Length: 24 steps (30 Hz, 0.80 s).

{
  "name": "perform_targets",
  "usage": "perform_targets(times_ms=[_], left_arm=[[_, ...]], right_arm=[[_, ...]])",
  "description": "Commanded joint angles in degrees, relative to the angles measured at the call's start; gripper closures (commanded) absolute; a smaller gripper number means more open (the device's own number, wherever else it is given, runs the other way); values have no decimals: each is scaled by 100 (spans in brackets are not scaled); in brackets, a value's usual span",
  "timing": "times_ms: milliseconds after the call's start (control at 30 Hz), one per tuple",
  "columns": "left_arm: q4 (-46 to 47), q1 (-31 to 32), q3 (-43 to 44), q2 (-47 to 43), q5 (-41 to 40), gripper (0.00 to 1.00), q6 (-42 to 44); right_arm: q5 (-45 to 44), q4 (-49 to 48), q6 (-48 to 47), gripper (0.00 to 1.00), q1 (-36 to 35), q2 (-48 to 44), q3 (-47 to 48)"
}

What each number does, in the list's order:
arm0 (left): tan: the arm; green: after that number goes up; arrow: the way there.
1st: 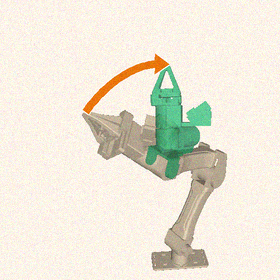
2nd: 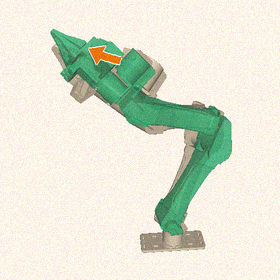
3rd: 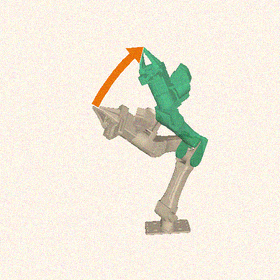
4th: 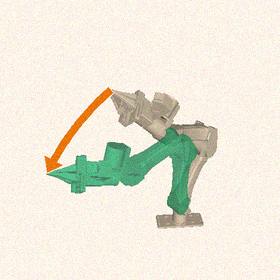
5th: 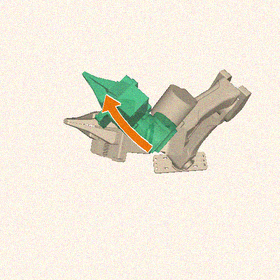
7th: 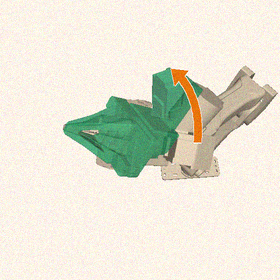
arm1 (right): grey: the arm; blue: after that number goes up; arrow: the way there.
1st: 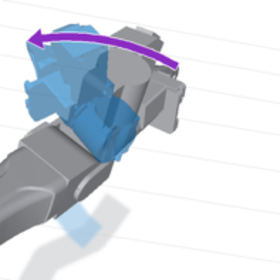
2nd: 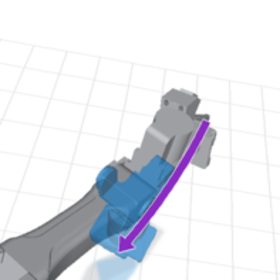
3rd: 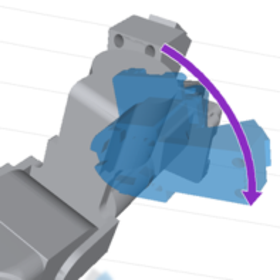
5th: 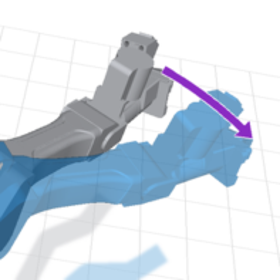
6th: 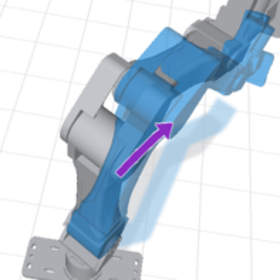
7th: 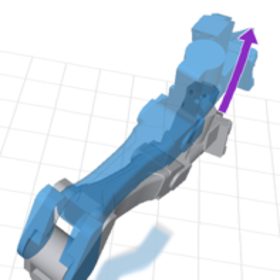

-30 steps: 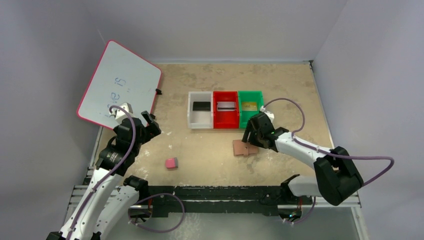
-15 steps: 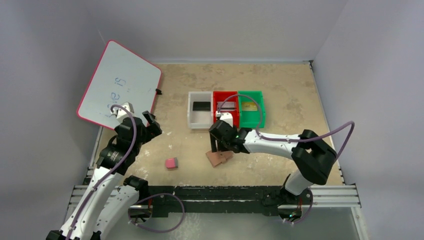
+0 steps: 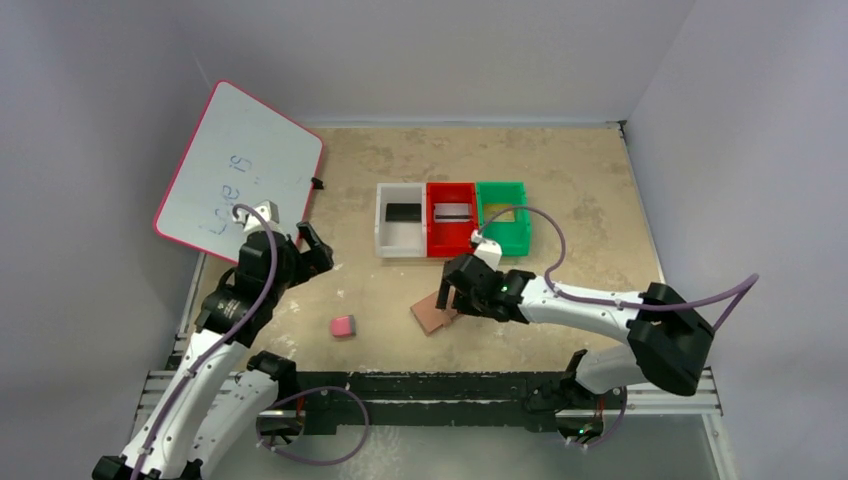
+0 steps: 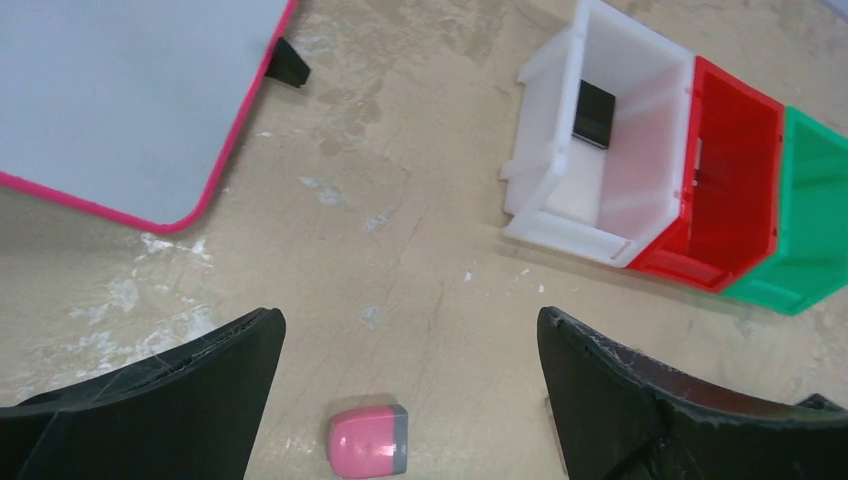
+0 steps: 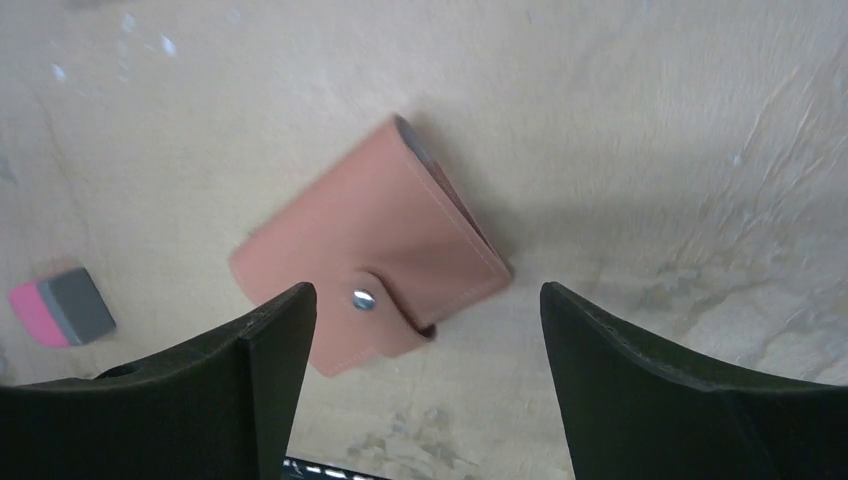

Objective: Take the credit cards out of the card holder

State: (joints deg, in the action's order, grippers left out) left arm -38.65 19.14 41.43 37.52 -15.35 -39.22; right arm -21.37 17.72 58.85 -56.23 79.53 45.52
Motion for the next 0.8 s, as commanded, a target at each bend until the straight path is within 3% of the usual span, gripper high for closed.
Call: perform_targets(times_ms=[0, 200, 300, 433, 500, 600, 767], left_arm=[[595, -7, 92, -150, 503, 1, 299], [651, -20, 276, -270, 393, 0, 14], [1532, -13, -278, -8, 1269, 1, -306], [2406, 2, -606, 1106, 2484, 7, -776], [2757, 143, -644, 1571, 2713, 7, -793], [2913, 535, -609, 2037, 2383, 8, -812], [3140, 1216, -447, 3001, 1844, 13, -1018]], right_arm=[[690, -1045, 1069, 17, -11, -434, -842], [995, -1537, 1051, 18, -7, -401, -1160], [1031, -1692, 990, 22, -7, -134, -1090], [1042, -2040, 664, 27, 19, 112, -929], [1038, -2057, 439, 27, 126, 137, -787], [1147, -2015, -47, 26, 503, 64, -556], [2482, -2438, -1056, 27, 1558, 138, -588]])
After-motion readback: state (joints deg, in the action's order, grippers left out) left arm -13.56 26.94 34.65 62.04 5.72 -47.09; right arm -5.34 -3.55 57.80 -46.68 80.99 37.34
